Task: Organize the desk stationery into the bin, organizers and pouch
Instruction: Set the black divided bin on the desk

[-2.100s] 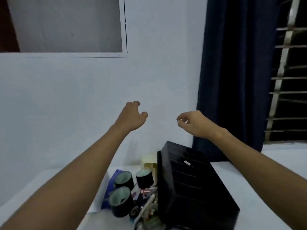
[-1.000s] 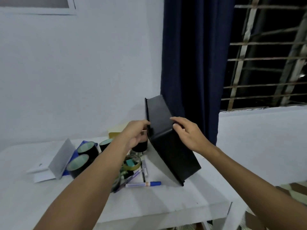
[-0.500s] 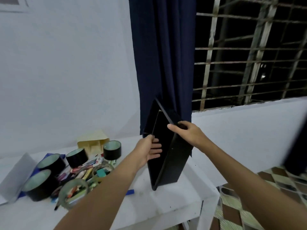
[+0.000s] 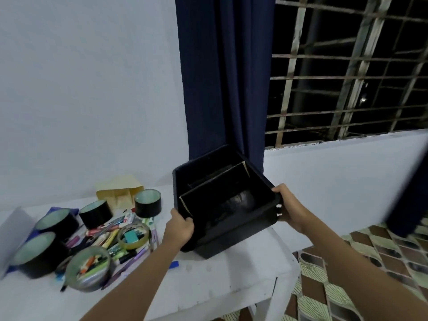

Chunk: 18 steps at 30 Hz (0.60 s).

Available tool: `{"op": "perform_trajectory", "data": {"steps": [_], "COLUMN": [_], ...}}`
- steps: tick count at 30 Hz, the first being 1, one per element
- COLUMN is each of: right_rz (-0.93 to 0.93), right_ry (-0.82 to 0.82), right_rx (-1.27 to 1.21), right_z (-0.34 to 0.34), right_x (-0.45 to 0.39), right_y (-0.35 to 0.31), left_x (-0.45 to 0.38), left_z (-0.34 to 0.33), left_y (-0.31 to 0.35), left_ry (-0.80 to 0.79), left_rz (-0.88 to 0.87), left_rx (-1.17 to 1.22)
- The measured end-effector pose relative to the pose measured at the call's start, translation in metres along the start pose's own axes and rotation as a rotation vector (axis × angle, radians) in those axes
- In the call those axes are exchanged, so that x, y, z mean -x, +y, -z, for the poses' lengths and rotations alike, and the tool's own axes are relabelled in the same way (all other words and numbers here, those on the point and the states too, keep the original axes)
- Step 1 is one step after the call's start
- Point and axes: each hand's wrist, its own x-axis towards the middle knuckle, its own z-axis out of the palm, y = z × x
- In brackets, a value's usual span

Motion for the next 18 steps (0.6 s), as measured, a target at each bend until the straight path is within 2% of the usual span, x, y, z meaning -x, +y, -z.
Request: {"op": "perform_trajectory", "data": {"steps": [5, 12, 18], "right_rz": [-0.065, 0.077, 0.122], "right_ry": [0.088, 0.221, 0.254], "right_rx": [-0.17, 0.002, 0.067], "right_z": [-0.002, -0.005, -0.014], "right_x": [-0.016, -0.037, -0.053], "right_y": [0.048, 0.062, 0.07], "left_x": [0.001, -0.007, -0.02], "left_z": [-0.004, -0.007, 0.001], "left_y": [-0.011, -0.001, 0.0], "left_ry": [0.089, 0.162, 0.154], "left_rz": [-0.142, -0.14, -0.139], "left_rx": [-0.057, -0.182, -0.197]}}
